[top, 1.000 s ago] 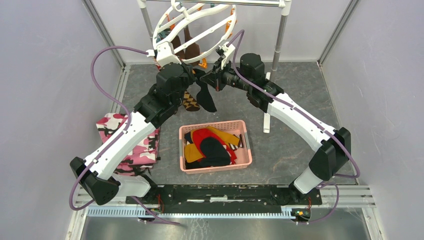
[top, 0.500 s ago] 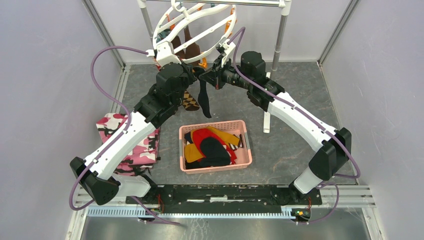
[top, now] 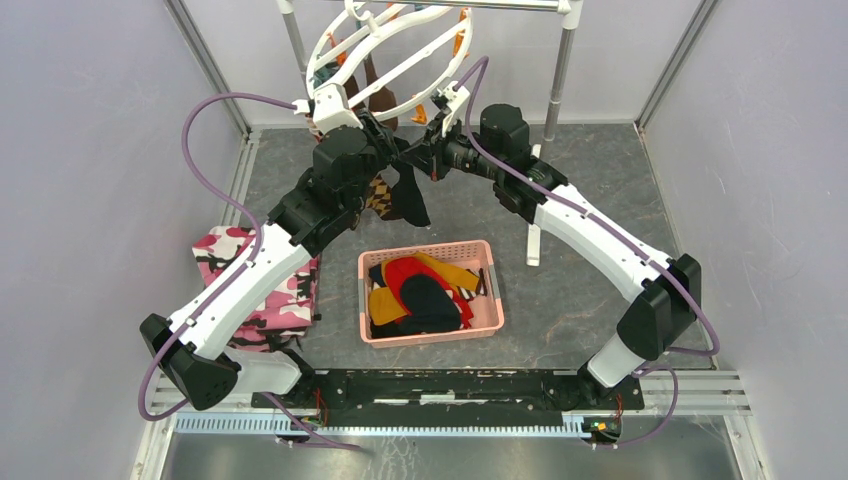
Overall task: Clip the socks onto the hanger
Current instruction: Clamp the sock onto the hanger.
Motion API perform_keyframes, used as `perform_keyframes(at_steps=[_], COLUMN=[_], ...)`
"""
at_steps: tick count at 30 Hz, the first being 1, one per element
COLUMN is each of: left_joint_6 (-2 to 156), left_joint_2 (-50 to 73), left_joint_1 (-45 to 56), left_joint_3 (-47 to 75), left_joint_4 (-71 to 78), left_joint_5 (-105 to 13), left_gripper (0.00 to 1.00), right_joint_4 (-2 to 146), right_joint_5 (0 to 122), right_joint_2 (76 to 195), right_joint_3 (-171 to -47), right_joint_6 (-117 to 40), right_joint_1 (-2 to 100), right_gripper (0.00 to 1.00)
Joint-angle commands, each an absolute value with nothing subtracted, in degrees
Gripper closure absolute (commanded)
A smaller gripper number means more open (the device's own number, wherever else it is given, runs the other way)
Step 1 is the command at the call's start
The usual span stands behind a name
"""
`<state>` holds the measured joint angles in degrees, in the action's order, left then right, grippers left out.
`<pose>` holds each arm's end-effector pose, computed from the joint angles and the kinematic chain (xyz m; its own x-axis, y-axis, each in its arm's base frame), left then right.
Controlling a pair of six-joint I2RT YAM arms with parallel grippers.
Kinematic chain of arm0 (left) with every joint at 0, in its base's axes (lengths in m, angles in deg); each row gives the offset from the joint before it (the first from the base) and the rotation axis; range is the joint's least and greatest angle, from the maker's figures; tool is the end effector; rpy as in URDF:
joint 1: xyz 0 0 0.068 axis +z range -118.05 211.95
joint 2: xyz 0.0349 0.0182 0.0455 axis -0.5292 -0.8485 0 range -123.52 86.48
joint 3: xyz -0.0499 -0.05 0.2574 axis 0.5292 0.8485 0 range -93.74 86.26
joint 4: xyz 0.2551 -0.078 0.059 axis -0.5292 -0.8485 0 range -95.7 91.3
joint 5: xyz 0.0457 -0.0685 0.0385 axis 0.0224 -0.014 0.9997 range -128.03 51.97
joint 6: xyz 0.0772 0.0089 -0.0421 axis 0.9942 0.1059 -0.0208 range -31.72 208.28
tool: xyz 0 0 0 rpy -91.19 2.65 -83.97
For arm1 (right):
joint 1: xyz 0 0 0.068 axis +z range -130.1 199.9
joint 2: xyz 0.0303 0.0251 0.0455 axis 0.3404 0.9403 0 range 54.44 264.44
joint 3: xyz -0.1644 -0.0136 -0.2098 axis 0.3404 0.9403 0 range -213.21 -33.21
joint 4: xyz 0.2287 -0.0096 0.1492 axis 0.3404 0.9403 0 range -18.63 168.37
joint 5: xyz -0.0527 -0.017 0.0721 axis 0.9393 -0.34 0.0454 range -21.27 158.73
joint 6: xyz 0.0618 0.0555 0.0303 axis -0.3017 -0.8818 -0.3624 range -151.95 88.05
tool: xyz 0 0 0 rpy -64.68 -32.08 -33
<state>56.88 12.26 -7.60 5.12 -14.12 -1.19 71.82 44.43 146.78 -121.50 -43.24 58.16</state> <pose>0.2872 -0.1761 0.4320 -0.1245 -0.4380 -0.8903 -0.0145 0.8980 -0.4398 0.3229 0.2959 0.4013 -0.2340 0.0427 -0.9713 -0.8573 0.4621 0.2269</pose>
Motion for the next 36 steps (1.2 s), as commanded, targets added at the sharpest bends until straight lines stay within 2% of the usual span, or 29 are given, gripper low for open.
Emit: perform_keyframes(at_steps=[1, 4, 9, 13, 16, 19, 23, 30, 32, 36], left_joint_6=[54.4, 54.3, 54.4, 57.2, 61.8, 67.1, 70.0, 66.5, 64.1, 60.4], left_joint_2=[13.6, 14.7, 18.8, 25.0, 31.3, 38.8, 45.4, 49.8, 48.0, 43.2], left_joint_1=[-7.4, -7.4, -7.4, -7.5, -7.4, -7.4, -7.4, -7.4, -7.4, -7.6], left_joint_3=[4.5, 5.2, 8.8, 15.9, 22.5, 30.2, 39.7, 60.7, 62.8, 63.0], left_joint_4=[-14.0, -14.2, -14.1, -10.8, -6.5, -1.1, 4.9, 22.1, 23.6, 22.8], left_joint_5=[-1.8, -2.5, -5.7, -11.5, -19.9, -32.3, -46.1, -56.8, -59.3, -63.4], left_gripper=[0.45, 0.41, 0.35, 0.27, 0.13, 0.06, 0.04, 0.04, 0.04, 0.06], right_joint_4=[69.3, 69.2, 69.3, 70.1, 70.7, 72.5, 77.5, 89.5, 91.9, 93.9], right_joint_5=[43.7, 43.2, 41.8, 41.0, 40.1, 37.4, 32.4, 17.4, 15.6, 15.0], right_joint_2=[146.5, 146.2, 144.7, 142.4, 139.7, 136.2, 130.6, 121.0, 118.5, 114.8], right_joint_3=[-121.4, -120.8, -118.5, -114.6, -110.9, -107.1, -101.9, -91.9, -88.7, -82.9], right_joint_6=[-43.7, -43.3, -40.9, -37.4, -33.4, -25.5, -12.4, 8.8, 14.4, 20.8], right_joint_1=[58.4, 58.4, 58.4, 58.3, 57.9, 56.9, 54.9, 51.1, 50.9, 50.4], right_gripper=[0.96, 0.87, 0.56, 0.39, 0.34, 0.28, 0.20, 0.11, 0.03, 0.02])
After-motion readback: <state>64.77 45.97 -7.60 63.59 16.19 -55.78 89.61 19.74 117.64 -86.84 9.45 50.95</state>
